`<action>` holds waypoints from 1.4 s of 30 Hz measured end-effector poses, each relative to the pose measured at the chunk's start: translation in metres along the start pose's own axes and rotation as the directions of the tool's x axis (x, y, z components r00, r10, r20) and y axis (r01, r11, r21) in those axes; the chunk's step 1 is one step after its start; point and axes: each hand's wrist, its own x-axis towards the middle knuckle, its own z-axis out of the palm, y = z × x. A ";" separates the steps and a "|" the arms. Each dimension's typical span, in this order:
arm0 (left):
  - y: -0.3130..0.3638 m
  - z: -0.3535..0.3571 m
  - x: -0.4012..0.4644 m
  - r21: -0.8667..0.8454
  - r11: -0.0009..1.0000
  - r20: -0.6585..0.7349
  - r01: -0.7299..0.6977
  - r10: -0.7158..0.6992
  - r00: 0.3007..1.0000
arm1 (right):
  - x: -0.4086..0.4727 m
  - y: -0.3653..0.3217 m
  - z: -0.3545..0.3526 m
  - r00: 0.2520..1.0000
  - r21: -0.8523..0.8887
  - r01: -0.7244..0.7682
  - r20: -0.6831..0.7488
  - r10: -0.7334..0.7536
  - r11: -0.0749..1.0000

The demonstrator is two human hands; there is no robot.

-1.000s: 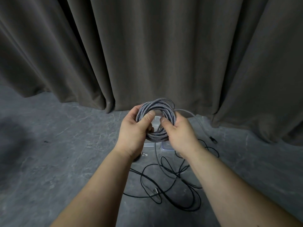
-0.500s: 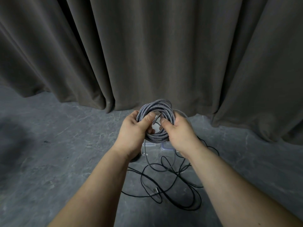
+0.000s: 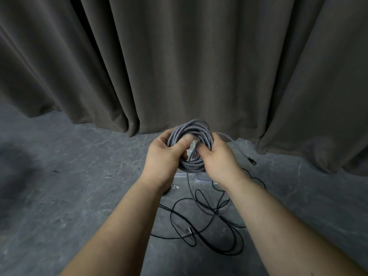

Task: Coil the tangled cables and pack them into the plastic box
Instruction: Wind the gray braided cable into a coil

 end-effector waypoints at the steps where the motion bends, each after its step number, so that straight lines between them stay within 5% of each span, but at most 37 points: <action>1: 0.000 0.001 0.000 -0.033 0.999 0.010 0.010 -0.009 1.000 | -0.001 -0.001 0.000 1.000 0.017 0.000 -0.001 0.000 1.000; 12: 0.005 0.000 0.002 -0.216 0.931 0.144 0.294 -0.268 0.953 | -0.003 0.002 -0.002 0.998 -0.260 0.020 -0.059 -0.037 0.965; 17: 0.000 0.006 0.003 -0.085 0.978 -0.112 0.192 -0.201 0.973 | -0.007 -0.002 0.001 0.996 -0.289 0.074 -0.024 -0.085 0.954; 26: 0.008 -0.002 -0.006 -0.139 0.981 0.014 0.135 -0.134 0.991 | -0.010 -0.004 0.001 0.992 -0.244 0.118 0.065 -0.105 0.963; 33: 0.017 -0.001 -0.010 -0.168 0.982 -0.065 0.088 -0.100 0.993 | -0.020 -0.020 -0.015 0.976 -0.132 0.188 0.140 -0.169 0.973; 38: 0.041 -0.010 -0.013 -0.132 0.984 -0.086 0.119 -0.131 0.988 | -0.026 -0.038 -0.039 0.986 0.191 0.113 -0.144 -0.086 0.975; 42: 0.075 -0.016 -0.021 -0.059 0.993 -0.011 0.101 -0.102 0.995 | -0.020 -0.057 -0.054 0.964 0.002 0.165 -0.213 -0.161 0.986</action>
